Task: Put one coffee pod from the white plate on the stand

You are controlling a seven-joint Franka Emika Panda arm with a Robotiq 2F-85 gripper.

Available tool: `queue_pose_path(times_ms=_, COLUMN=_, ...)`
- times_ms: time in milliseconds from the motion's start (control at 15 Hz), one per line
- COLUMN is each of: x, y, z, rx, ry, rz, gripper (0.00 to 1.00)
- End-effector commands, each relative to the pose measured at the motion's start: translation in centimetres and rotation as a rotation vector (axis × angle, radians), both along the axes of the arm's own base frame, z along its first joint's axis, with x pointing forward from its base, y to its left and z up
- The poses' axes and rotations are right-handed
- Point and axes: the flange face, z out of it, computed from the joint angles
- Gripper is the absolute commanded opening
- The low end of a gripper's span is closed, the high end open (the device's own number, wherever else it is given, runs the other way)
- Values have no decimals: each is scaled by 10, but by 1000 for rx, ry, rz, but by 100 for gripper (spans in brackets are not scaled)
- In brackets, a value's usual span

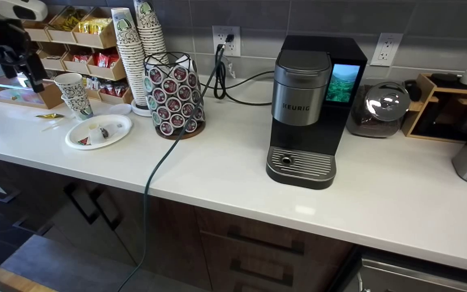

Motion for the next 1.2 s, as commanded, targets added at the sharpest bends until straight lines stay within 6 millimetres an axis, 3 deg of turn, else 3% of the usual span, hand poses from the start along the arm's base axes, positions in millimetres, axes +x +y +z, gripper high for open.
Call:
queue_pose_path(times_ms=0, x=0, y=0, z=0, rx=0, ry=1, rz=0, gripper=100)
queue_pose_path(times_ms=200, x=3, y=2, z=0, rx=0, ry=-18, rz=-6, gripper=100)
queue_pose_path(times_ms=733, x=53, y=6, z=-17, rx=-143, ry=-197, rz=32, gripper=100)
queue_pose_path(times_ms=1133, x=84, y=45, z=-74, rx=-190, ry=-134, rz=250, gripper=100)
